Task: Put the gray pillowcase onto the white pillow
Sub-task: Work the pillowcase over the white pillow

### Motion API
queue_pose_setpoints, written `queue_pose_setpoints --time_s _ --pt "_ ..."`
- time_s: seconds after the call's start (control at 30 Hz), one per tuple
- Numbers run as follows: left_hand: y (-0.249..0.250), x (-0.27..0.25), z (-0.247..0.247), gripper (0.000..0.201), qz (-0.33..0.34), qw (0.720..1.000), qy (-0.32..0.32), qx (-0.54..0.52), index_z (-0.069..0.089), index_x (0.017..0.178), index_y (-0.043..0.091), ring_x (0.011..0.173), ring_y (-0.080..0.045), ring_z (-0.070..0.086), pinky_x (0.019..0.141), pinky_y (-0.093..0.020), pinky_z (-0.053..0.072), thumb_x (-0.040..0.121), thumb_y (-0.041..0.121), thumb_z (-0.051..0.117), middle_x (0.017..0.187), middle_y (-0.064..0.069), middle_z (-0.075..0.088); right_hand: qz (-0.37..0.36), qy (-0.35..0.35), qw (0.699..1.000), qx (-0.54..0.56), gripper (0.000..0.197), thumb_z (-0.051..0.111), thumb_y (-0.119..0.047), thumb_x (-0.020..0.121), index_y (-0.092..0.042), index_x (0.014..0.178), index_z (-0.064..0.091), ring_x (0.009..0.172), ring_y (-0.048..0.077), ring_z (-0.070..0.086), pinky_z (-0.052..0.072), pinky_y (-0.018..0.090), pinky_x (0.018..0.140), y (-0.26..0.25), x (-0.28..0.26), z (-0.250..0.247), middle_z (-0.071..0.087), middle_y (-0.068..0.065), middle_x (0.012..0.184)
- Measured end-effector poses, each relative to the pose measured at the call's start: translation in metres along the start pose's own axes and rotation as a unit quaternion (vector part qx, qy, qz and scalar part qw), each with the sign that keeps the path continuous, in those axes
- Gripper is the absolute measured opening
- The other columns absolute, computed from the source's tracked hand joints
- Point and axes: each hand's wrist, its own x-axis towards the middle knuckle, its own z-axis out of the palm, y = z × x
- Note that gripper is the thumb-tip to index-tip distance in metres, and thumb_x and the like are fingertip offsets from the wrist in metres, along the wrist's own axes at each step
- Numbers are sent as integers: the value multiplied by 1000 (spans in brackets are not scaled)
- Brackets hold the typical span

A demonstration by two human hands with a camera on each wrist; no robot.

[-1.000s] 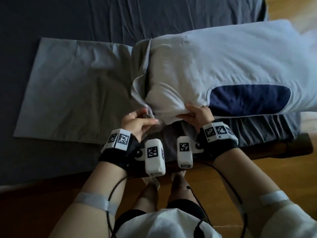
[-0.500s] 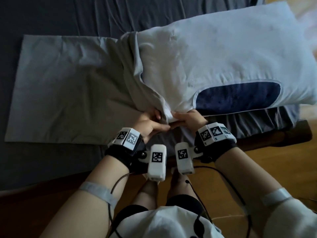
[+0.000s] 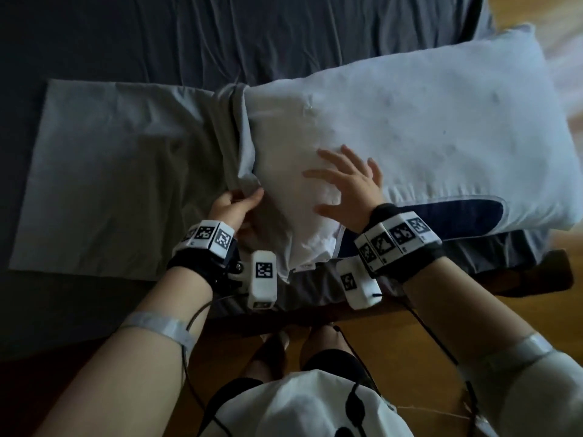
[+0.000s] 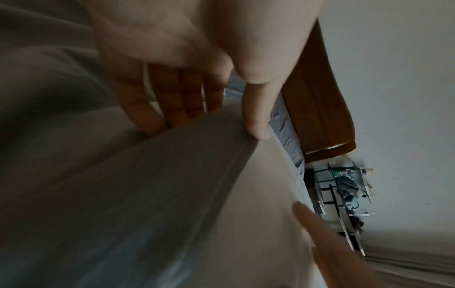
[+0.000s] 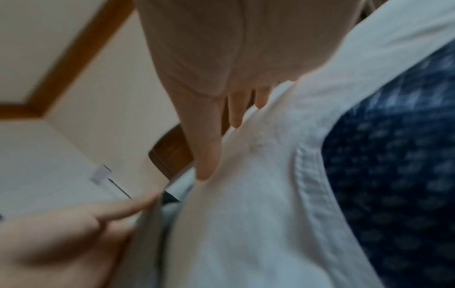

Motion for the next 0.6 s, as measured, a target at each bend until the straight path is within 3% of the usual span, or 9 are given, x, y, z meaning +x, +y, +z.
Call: queue_pose_setpoints --time_s 0.07,0.13,0.2,0.27,0.33,0.4,0.47,0.53,0.6 --pt "9 6 4 21 8 999 19 49 63 88 16 73 -22 61 57 -28 48 79 34 69 81 -3 63 12 -44 998 -48 69 73 -43 70 -50 130 40 144 19 -6 -11 47 112 5 15 4 6 -18 155" --pt "13 16 7 28 18 993 50 106 62 94 9 82 -32 64 68 -37 53 81 33 67 89 -13 64 9 -52 998 -44 72 72 -46 68 -53 130 37 144 19 -9 -13 49 111 10 24 8 2 -21 155" --pt "18 20 14 25 25 991 47 120 63 85 8 88 -34 65 83 -43 53 78 31 70 94 -20 65 5 -57 998 -38 72 72 -48 66 -55 129 37 144 18 -8 -13 49 111 15 28 11 3 -23 154" --pt "23 20 29 25 34 994 -12 103 64 76 12 89 -32 66 89 -44 52 67 32 75 91 -17 68 7 -67 997 -43 71 71 -50 67 -56 128 37 143 19 -7 -11 49 111 19 31 15 4 -24 153" --pt "33 12 51 10 56 988 -118 85 64 78 15 77 -21 66 84 -34 52 74 19 73 79 -5 71 13 -66 996 -55 65 67 -53 70 -57 127 36 144 19 -6 -7 52 112 21 32 22 5 -25 153" --pt "39 7 69 11 47 977 -191 77 64 79 17 70 -13 65 82 -31 52 82 6 62 68 4 71 15 -53 997 -62 59 61 -59 73 -58 127 35 144 19 -3 -3 49 114 20 33 24 9 -26 152" --pt "41 9 72 10 48 977 -192 82 65 81 14 74 -18 63 89 -37 49 83 5 61 70 4 71 9 -78 996 -52 57 62 -56 74 -55 126 39 143 19 3 2 43 114 24 40 16 12 -26 152" --pt "39 15 66 13 46 979 -166 106 64 96 5 83 -23 61 97 -39 46 84 5 60 86 -6 69 -18 -92 995 -35 59 66 -50 72 -47 127 46 138 22 20 12 35 108 29 52 -1 29 -19 148" --pt "35 18 63 28 42 973 -160 162 59 112 -2 82 -20 59 87 -25 50 85 7 60 100 -12 65 -4 -65 998 -10 55 66 -41 75 -40 127 50 130 24 33 20 36 104 32 71 -21 46 -11 138"
